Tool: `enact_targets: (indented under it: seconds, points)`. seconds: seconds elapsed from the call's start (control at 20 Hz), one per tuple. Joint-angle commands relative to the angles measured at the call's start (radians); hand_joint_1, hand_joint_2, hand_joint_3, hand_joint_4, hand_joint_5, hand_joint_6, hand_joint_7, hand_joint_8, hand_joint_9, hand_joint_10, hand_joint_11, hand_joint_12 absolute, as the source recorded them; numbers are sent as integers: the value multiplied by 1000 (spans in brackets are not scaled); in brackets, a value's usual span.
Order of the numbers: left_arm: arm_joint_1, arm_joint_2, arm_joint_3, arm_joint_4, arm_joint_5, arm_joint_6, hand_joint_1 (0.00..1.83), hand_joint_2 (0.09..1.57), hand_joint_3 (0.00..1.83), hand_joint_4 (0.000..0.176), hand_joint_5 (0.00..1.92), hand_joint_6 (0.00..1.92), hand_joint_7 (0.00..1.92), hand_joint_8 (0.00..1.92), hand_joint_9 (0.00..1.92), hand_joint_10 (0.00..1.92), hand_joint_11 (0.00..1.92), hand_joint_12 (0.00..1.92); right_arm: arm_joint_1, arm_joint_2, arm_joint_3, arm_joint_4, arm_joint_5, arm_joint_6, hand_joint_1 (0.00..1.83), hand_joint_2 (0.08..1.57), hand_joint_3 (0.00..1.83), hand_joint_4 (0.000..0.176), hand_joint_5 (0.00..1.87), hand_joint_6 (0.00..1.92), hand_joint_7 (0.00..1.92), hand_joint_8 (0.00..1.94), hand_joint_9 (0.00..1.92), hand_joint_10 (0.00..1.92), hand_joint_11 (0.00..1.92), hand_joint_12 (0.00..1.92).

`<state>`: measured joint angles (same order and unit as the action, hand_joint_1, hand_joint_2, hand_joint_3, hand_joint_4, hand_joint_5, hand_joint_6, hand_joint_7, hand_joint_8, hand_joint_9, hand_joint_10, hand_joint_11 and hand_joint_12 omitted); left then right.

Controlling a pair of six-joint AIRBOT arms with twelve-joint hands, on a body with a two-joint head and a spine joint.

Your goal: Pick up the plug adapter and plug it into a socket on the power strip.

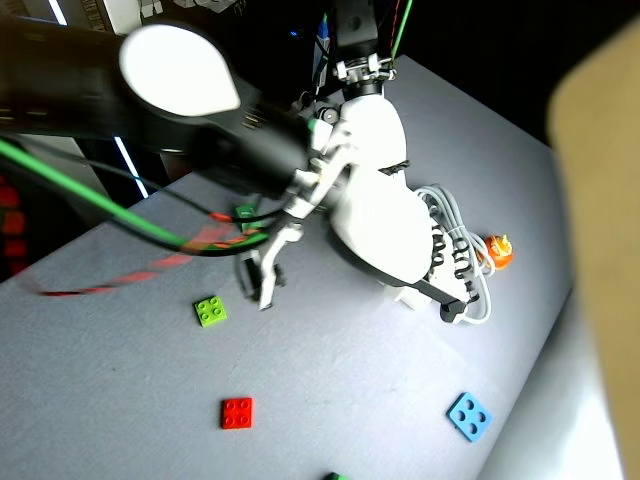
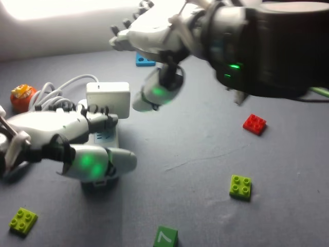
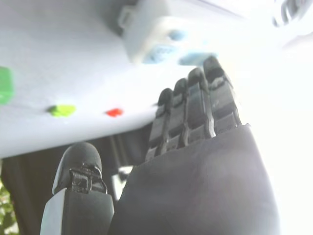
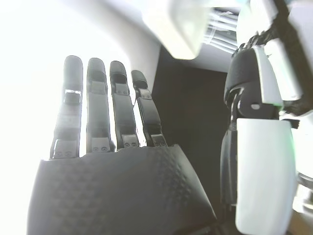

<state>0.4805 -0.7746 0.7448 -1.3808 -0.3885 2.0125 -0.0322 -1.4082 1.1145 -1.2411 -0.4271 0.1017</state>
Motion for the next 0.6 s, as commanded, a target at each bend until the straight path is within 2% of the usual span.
enact_targets:
  seconds: [0.0,0.1,0.2,0.3,0.4,0.45,0.5,0.55]
  points:
    - [-18,14,9,27,-16,4,0,1183,1,0,49,2,84,4,91,9,0,208,7,23,-27,-36,36,4,635,957,0,0,249,5,318,4,311,6,0,772]
    - [-40,26,20,27,0,5,0,1182,0,0,87,4,146,8,152,11,0,320,1,92,-96,-37,25,19,589,959,0,0,278,4,357,5,360,9,0,837]
    - [-61,41,29,27,22,14,0,1189,1,0,191,10,287,13,292,19,0,577,-2,153,-153,-36,24,54,483,978,2,0,346,14,445,17,449,23,44,884]
    - [-81,55,39,26,36,16,0,1189,0,0,310,19,418,22,395,31,0,743,-4,213,-215,-34,15,52,513,964,0,0,403,13,512,16,515,27,75,921]
    - [-90,75,44,26,71,16,0,1230,0,0,482,114,569,101,525,100,0,894,-10,253,-264,-33,6,22,542,930,0,0,547,39,652,54,662,81,172,1037]
    - [-92,80,46,26,89,16,1,1237,2,0,214,906,326,778,362,717,0,1084,-12,265,-276,-33,4,14,545,932,0,0,579,47,680,77,698,123,164,1131]
    - [-95,86,49,26,115,16,0,1227,0,0,80,1410,193,1319,202,1239,0,1248,-15,280,-291,-32,2,6,536,932,1,0,584,85,628,236,593,431,165,1187]
    - [-98,91,51,26,140,16,48,1218,0,0,17,1763,71,1753,40,1769,0,1786,-17,294,-302,-32,2,5,544,924,0,0,451,526,452,742,434,901,152,1307]
